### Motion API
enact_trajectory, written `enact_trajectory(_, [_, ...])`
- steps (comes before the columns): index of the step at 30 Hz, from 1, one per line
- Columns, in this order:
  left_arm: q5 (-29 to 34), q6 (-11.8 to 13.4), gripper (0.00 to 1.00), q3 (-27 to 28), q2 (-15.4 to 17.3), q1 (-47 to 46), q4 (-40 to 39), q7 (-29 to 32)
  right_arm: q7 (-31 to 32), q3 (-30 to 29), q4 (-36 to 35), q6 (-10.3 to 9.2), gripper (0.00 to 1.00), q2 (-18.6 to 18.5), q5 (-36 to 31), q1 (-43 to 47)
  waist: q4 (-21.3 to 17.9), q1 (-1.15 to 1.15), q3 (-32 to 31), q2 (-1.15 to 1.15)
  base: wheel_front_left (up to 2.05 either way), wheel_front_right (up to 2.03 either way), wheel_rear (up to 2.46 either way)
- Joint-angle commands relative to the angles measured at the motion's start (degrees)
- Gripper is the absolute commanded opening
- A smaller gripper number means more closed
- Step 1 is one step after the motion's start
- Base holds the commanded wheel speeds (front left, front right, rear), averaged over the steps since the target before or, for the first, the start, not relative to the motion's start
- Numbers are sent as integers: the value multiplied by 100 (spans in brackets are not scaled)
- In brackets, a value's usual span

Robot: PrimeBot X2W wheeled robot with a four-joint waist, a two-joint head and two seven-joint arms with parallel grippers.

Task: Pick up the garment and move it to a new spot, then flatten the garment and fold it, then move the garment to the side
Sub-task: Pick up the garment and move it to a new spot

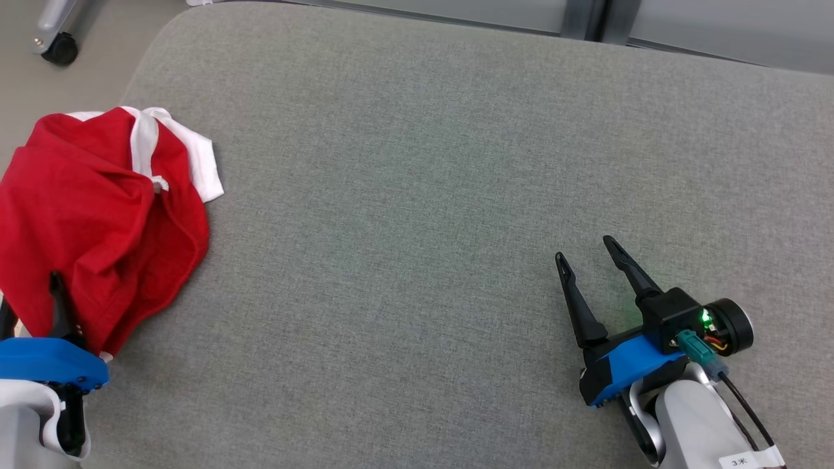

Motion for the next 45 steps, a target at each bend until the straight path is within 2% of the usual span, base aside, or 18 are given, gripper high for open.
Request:
enact_trajectory(1, [-133, -8, 100, -39, 71, -107, 46, -29, -24, -11, -23, 1, 100, -30, -54, -59, -23, -1, 30, -1, 0, 0, 0])
enact_trajectory(2, [-162, -8, 100, -136, 97, -133, 78, -28, -23, -12, -26, 1, 100, -30, -57, -71, -42, -1, 47, -1, 0, 0, 0])
enact_trajectory(4, [-328, -8, 0, -217, 149, -179, 160, -28, -23, -28, -25, 1, 100, -30, -57, -98, -62, -1, 57, -1, 0, 0, 0])
enact_trajectory(10, [-646, -8, 0, -453, 207, -138, -48, -28, -24, -73, -54, 1, 100, -30, 55, -9, -120, -1, -112, -1, 0, 0, 0])
enact_trajectory(15, [-457, -8, 0, -489, 299, -73, -1047, -28, -24, -97, -99, 1, 100, -29, 239, 129, -212, -1, -376, -1, 0, 0, 0])
enact_trajectory(19, [-232, -8, 0, -747, 332, -26, -1813, -29, -23, -39, -122, 1, 100, -29, 405, 264, -418, -1, -632, -1, 0, 0, 0])
enact_trajectory(23, [-100, -9, 0, -1046, 337, -91, -2394, -28, -24, 47, -170, 1, 100, -32, 593, 398, -807, -1, -869, -1, 0, 0, 0])
enact_trajectory(28, [-62, -9, 0, -1437, 119, 13, -2940, -27, -24, 142, -252, 1, 100, -29, 746, 568, -1497, -1, -1061, -1, 0, 0, 0])
enact_trajectory(38, [-32, -9, 0, -2474, -180, 51, -3521, -28, -22, 210, -547, 1, 100, -25, 846, 759, -2934, -1, -869, -1, 0, 0, 0])
enact_trajectory(40, [-27, -9, 0, -2603, -234, 50, -3569, -29, -22, 223, -578, 1, 100, -22, 855, 779, -3039, -1, -842, -1, 0, 0, 0])
enact_trajectory(45, [48, -9, 0, -3385, -472, 61, -3724, -29, -22, 321, -688, 1, 100, -22, 931, 846, -3476, -1, -767, -1, 0, 0, 0])
